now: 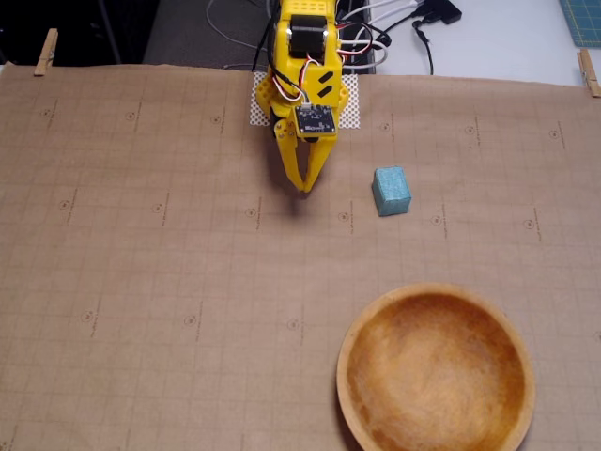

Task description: Grasp a blue block and put it in the bowl.

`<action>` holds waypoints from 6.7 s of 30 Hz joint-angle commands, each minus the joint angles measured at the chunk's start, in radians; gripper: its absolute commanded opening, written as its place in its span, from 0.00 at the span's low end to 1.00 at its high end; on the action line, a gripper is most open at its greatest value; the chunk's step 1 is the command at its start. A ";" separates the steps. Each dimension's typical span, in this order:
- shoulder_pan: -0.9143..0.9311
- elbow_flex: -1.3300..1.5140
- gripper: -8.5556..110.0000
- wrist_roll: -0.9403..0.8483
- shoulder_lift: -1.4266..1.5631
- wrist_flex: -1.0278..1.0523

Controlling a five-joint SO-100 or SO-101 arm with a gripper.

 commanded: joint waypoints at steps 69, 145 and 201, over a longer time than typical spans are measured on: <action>-0.011 -0.135 0.05 0.002 0.006 -0.003; -0.687 -0.532 0.38 0.377 -0.735 -0.316; -0.792 -0.535 0.38 0.499 -1.111 -0.549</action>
